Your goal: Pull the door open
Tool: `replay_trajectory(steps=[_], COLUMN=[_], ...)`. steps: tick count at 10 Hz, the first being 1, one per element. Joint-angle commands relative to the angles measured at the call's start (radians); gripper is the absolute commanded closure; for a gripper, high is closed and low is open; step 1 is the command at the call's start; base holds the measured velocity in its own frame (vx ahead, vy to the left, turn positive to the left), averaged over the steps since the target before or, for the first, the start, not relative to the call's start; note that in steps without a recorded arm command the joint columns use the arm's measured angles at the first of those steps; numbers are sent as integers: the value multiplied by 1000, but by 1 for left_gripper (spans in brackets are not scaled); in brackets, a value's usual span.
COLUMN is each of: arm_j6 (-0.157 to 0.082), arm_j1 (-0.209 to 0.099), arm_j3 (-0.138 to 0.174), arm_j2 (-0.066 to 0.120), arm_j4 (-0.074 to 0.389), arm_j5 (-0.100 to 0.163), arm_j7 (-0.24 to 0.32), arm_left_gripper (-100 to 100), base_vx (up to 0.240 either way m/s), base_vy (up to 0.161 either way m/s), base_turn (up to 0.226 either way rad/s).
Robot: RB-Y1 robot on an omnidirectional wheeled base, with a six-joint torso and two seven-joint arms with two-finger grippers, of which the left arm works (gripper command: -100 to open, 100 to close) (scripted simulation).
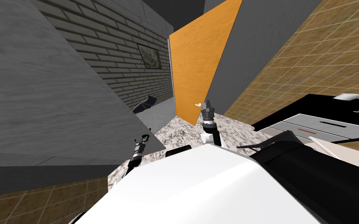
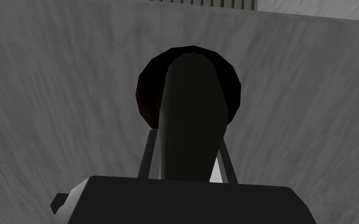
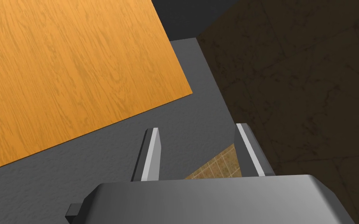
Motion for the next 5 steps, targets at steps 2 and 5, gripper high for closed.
replay_trajectory(steps=[2, 5], arm_j6=[7, 1], arm_j1=[-49, -39], arm_j3=[-45, -29], arm_j2=[3, 5], arm_j4=[34, 30], arm_j5=[20, 10], arm_j7=[-5, 2], arm_left_gripper=[100, 100], base_vx=[-143, -137], base_vy=[86, 17], base_turn=[-47, -131])
